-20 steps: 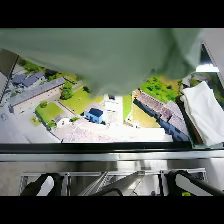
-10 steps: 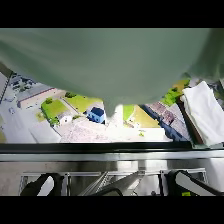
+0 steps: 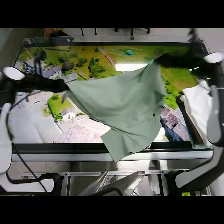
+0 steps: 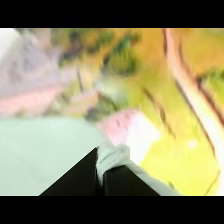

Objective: Fold the shirts.

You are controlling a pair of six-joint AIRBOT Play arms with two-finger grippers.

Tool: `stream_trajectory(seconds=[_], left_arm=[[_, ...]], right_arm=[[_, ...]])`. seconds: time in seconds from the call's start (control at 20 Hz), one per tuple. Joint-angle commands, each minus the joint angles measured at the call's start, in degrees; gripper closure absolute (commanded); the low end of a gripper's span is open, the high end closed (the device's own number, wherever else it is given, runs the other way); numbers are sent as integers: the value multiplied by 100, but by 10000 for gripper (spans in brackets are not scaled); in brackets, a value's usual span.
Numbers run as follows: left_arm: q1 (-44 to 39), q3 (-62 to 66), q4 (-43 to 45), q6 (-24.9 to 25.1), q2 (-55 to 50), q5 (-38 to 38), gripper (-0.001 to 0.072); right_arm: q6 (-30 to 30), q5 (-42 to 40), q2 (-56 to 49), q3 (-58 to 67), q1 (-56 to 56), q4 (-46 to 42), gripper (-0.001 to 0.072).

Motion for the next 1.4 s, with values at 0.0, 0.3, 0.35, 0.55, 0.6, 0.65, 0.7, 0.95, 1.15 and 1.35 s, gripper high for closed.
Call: stream_trajectory(seconds=[0.0, 0.3, 0.35, 0.55, 0.6, 0.65, 0.7, 0.95, 1.15, 1.35], left_arm=[[17, -111, -28, 55, -1287, 501, 692], [295, 1344, -20, -17, -2033, 17, 4], [389, 1567, -20, -17, -2033, -94, 4], [898, 2310, 326, -61, -2033, -879, 4], [997, 2308, 413, -57, -2031, -1207, 5], [1067, 2216, 415, -26, -2031, -1497, 4], [1102, 2046, 404, 103, -2026, -1725, 5], [1095, 1342, 400, 310, -2028, -1735, 4], [1093, 1469, 365, 271, -2026, -1952, 4], [1084, 1788, 365, 133, -2026, -2076, 4]], right_arm=[[125, -920, -1233, -162, 640, -507, 693], [557, -726, -817, 90, 365, -538, 388], [822, -470, -568, 90, 146, -616, 388], [1886, 1281, 511, -140, -898, -1655, 388], [2105, 1639, 839, -479, -1075, -1954, 389], [2251, 1856, 1187, -940, -1185, -2159, 388], [2391, 1958, 1635, -1574, -1272, -2345, 388], [3539, 1829, 4120, -5193, -1296, -2505, 187], [4092, 890, 5519, -7440, -874, -2312, 189], [4216, -46, 5836, -8605, -232, -1659, 209]])
